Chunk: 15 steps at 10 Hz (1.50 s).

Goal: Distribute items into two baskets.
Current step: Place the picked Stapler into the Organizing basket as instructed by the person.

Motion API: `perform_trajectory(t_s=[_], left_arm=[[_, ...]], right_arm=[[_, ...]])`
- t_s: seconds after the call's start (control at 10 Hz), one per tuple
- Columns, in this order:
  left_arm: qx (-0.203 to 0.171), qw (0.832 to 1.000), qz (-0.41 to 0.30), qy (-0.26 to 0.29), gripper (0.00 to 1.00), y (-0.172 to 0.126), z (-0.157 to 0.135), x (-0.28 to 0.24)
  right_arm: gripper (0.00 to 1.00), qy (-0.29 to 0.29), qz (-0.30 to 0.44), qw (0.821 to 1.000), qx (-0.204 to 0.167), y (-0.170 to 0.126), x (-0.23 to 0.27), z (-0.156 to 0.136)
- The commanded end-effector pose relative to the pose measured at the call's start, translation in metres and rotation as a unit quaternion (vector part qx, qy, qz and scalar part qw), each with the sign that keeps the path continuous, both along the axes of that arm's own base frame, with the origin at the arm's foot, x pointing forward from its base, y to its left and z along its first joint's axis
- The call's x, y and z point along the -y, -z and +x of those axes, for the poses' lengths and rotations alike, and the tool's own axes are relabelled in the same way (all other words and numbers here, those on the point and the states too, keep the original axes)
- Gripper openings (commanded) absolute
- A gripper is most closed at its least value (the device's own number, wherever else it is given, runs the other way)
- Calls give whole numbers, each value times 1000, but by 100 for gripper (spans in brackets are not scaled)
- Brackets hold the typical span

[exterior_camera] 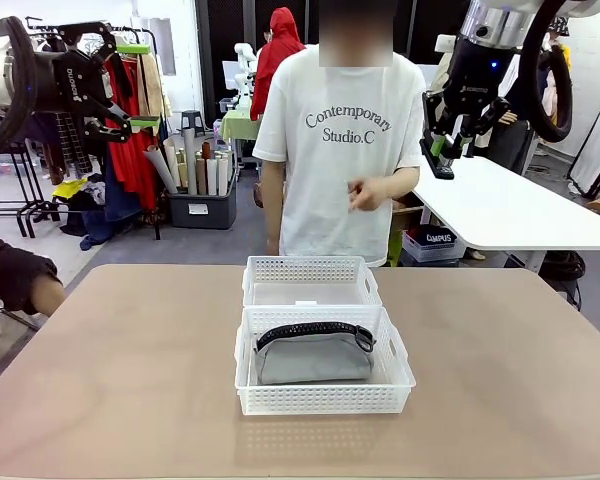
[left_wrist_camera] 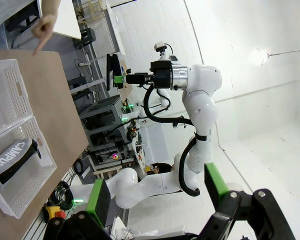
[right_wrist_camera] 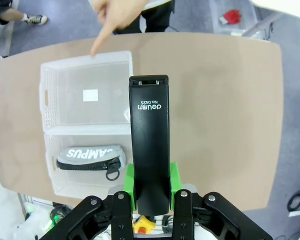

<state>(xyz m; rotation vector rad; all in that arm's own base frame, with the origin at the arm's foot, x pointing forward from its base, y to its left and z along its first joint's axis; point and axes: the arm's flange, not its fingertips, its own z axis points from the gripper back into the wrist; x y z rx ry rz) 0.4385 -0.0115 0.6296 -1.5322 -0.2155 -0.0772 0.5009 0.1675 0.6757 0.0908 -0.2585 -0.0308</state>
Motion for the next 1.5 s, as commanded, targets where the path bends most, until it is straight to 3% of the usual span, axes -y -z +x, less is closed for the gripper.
perform_trajectory(t_s=[0.0, 1.1, 1.4], left_arm=[[1, 1000, 0, -1, 100, -1, -2, 0], [1, 1000, 0, -1, 100, -1, -2, 0], [1, 1000, 0, -1, 100, -1, -2, 0]], right_arm=[[0, -1, -1, 1000, 2, -2, 0, -3], [0, 0, 0, 1000, 0, 0, 0, 0], [0, -107, -94, 990, -17, 21, -19, 41]])
